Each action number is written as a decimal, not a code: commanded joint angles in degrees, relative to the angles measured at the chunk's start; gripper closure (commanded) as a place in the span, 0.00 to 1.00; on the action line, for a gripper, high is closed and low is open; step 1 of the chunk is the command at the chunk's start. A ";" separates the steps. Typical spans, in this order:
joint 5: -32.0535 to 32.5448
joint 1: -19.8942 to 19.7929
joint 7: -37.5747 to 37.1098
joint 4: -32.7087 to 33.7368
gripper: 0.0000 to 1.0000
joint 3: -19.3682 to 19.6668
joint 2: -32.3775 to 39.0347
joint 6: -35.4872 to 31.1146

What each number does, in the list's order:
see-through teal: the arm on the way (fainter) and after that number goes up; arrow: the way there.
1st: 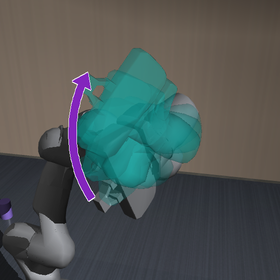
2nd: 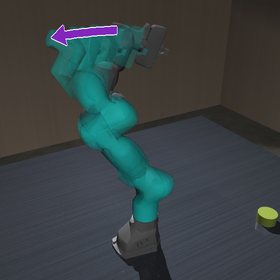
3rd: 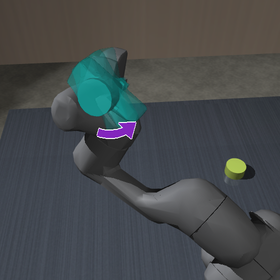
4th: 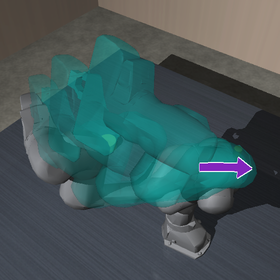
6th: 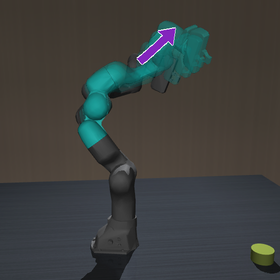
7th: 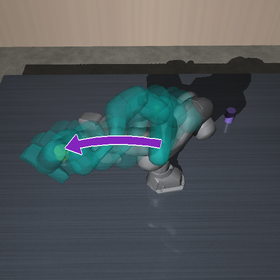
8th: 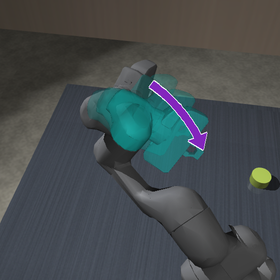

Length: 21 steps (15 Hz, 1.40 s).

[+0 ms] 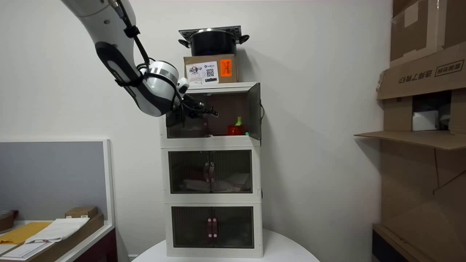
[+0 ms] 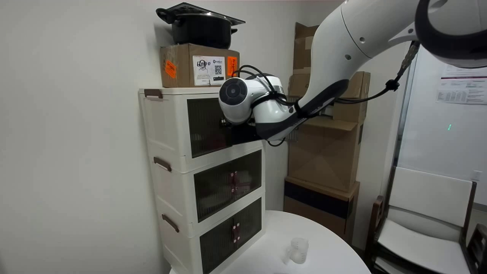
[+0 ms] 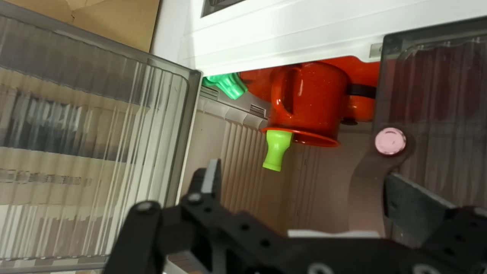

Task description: Open the top left cabinet door, remove the orange cup from the top cabinet and put it on the table

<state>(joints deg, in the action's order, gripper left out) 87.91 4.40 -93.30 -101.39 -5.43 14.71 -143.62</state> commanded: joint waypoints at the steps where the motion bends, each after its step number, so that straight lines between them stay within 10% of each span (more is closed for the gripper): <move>1: -0.79 0.17 -0.62 -4.23 0.00 0.83 -2.39 1.93; 21: 0.05 0.26 -5.90 -16.49 0.00 0.45 -12.15 3.58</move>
<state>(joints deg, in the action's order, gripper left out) 87.91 5.01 -98.05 -114.92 -5.54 4.55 -140.75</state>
